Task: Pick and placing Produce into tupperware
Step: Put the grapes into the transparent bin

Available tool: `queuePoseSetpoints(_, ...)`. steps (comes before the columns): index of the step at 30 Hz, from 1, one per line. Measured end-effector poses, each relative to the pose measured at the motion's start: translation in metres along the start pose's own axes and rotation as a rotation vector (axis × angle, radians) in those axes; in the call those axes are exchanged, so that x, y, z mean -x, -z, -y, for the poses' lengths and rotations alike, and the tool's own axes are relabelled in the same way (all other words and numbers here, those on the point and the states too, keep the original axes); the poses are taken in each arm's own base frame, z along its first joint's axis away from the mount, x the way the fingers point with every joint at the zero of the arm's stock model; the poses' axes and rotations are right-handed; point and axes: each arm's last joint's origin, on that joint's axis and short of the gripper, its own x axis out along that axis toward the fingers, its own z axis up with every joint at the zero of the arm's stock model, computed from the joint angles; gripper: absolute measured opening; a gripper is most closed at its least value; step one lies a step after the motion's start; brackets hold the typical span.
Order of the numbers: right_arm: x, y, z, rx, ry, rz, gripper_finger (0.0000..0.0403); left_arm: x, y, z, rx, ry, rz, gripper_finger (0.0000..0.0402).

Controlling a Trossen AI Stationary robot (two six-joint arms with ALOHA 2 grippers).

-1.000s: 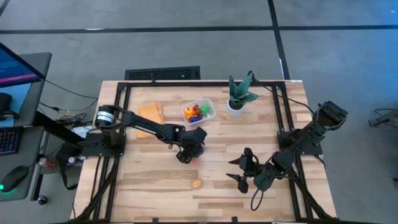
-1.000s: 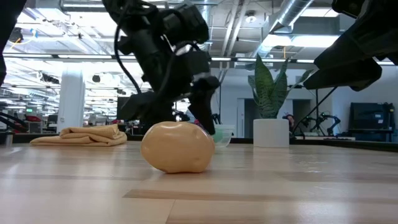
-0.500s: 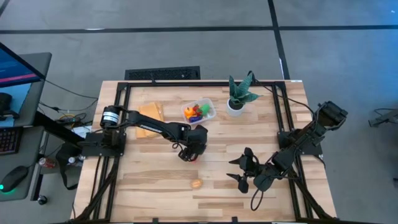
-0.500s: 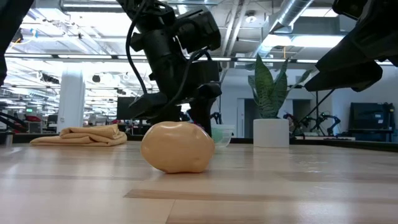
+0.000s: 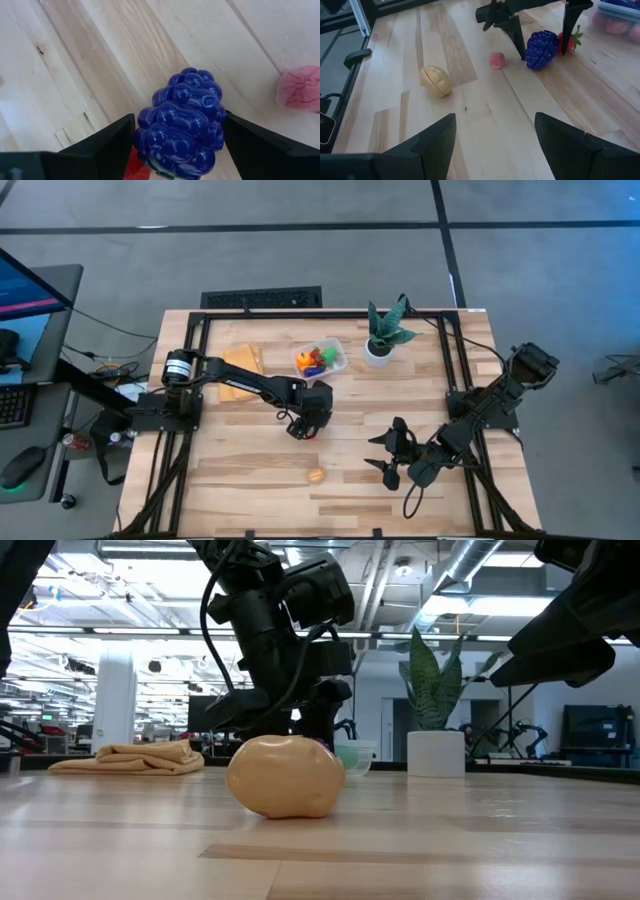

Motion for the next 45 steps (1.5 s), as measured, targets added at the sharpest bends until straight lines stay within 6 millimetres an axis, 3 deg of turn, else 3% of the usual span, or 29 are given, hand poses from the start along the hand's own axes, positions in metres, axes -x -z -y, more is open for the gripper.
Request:
queuePoseSetpoints(10,0.000,0.000,0.000,-0.001,0.000,0.000,0.0265,0.000,0.000,0.000,0.017,0.000,0.000,0.0280)
queuePoseSetpoints(22,0.000,0.000,0.000,0.000,0.000,0.000,0.0265,0.000,0.000,0.001,0.016,0.016,0.006,0.0205)
queuePoseSetpoints(39,0.000,0.000,0.000,0.000,0.000,0.000,0.0265,0.000,-0.002,0.004,0.009,0.023,0.015,0.0220)
queuePoseSetpoints(45,0.000,0.000,0.000,0.000,0.000,0.000,0.0265,0.019,-0.012,0.004,0.000,0.093,0.128,0.0220)
